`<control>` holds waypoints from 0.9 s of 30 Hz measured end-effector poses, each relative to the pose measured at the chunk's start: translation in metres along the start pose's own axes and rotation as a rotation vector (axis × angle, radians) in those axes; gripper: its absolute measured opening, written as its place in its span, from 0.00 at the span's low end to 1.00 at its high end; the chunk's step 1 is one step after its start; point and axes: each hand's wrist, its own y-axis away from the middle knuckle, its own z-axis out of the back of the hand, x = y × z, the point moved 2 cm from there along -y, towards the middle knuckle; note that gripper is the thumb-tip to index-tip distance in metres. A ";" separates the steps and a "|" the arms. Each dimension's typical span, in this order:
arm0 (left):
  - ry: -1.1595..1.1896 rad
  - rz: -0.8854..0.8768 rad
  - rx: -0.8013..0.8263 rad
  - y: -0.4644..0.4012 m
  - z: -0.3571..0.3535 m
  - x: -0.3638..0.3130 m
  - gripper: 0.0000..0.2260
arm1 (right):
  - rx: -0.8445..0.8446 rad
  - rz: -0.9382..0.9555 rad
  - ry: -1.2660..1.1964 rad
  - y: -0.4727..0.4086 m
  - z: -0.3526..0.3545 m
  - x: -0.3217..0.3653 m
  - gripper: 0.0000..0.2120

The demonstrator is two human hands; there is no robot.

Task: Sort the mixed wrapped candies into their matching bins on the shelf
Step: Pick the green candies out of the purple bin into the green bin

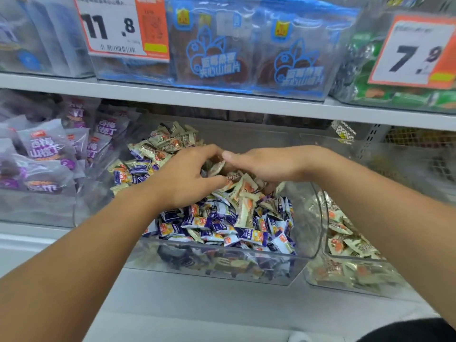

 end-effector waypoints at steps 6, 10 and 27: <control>-0.018 0.035 0.131 -0.001 -0.004 -0.007 0.21 | 0.006 -0.009 -0.075 0.025 0.025 -0.014 0.21; -0.078 0.029 0.156 -0.007 -0.009 -0.011 0.18 | -0.095 0.106 0.210 0.020 0.030 -0.015 0.15; 0.178 0.147 -0.151 -0.008 0.003 0.000 0.05 | -0.054 0.391 0.461 0.027 -0.009 -0.001 0.11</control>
